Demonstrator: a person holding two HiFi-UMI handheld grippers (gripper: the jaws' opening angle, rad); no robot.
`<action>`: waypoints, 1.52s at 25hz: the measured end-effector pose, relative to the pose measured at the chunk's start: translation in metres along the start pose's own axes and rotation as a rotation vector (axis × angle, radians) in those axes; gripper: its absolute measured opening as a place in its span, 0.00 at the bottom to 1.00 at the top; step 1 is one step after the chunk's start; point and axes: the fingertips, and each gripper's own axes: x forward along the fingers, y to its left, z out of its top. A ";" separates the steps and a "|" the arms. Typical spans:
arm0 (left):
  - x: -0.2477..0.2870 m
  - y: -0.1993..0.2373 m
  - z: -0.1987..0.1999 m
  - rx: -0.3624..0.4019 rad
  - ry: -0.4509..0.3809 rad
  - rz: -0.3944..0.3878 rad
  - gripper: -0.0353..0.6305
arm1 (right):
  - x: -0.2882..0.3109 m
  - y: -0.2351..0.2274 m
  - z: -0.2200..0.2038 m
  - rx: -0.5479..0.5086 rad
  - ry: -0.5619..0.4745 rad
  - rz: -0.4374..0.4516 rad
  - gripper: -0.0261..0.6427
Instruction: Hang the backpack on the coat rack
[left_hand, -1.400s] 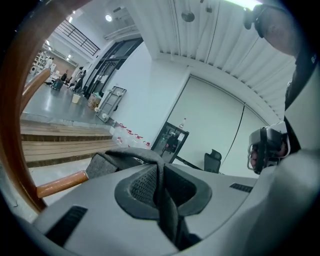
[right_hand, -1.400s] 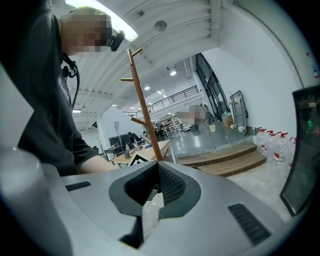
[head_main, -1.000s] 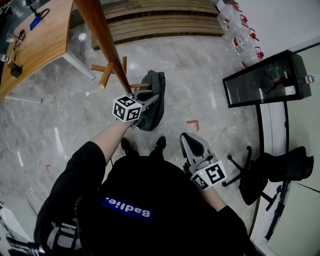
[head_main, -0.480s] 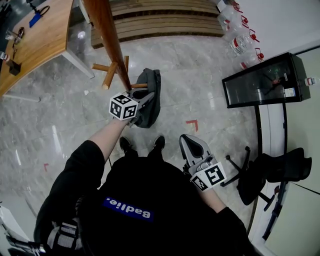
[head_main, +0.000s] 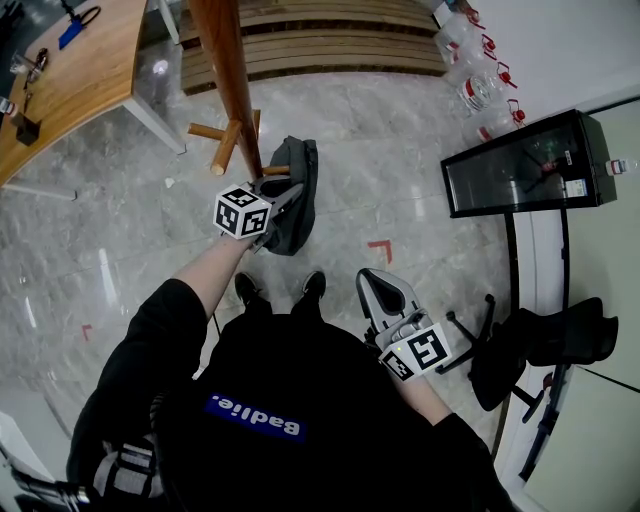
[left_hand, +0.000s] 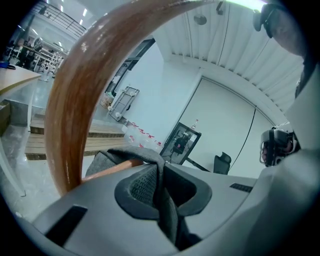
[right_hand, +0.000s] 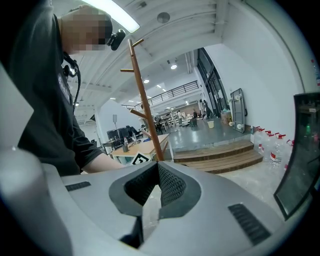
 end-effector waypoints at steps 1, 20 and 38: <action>-0.001 0.001 -0.001 -0.001 -0.001 0.002 0.13 | 0.000 0.000 0.000 -0.001 0.001 0.000 0.05; -0.019 0.023 -0.019 0.000 0.020 0.045 0.13 | 0.002 0.010 -0.008 -0.014 0.034 0.015 0.05; -0.036 0.056 -0.039 -0.039 0.050 0.102 0.13 | 0.004 0.019 -0.016 -0.026 0.064 0.033 0.05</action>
